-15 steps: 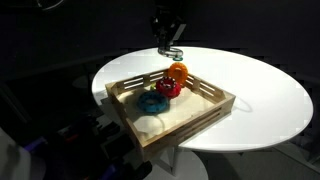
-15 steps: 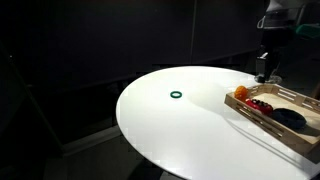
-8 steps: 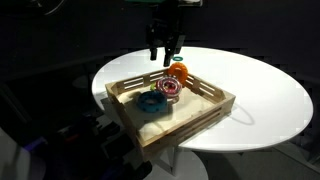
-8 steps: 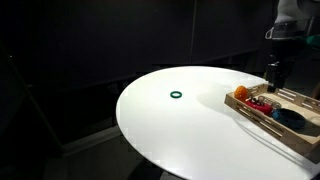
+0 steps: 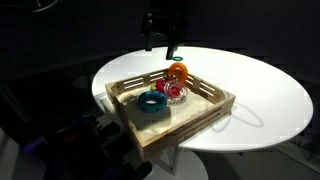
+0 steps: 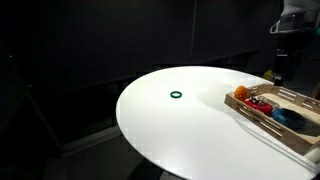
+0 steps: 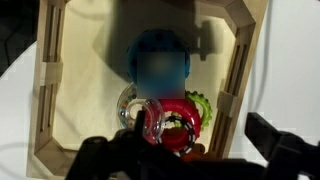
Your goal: Put the white circular object on the wooden tray
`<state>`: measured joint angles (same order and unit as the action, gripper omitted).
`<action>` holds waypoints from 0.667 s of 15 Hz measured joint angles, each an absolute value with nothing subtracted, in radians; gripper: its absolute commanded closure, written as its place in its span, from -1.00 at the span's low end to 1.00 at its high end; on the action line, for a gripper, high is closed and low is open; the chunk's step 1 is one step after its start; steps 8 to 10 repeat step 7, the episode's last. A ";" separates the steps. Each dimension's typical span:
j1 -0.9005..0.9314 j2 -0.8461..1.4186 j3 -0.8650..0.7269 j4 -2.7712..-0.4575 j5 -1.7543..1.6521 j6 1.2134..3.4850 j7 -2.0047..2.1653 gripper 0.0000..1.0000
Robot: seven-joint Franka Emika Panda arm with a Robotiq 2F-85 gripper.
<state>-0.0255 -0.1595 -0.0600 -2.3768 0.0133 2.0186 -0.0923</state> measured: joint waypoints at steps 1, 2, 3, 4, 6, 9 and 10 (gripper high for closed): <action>-0.028 -0.170 -0.061 -2.369 0.007 1.996 -0.092 -1.00; -0.031 -0.181 -0.061 -2.360 0.000 1.976 -0.092 -1.00; -0.032 -0.192 -0.061 -2.351 -0.009 1.959 -0.092 -1.00; -0.033 -0.202 -0.061 -2.343 -0.015 1.950 -0.092 -1.00; -0.033 -0.221 -0.061 -2.330 -0.019 1.941 -0.092 -1.00; -0.033 -0.228 -0.061 -2.327 -0.019 1.940 -0.092 -1.00; -0.033 -0.228 -0.061 -2.327 -0.019 1.940 -0.092 -1.00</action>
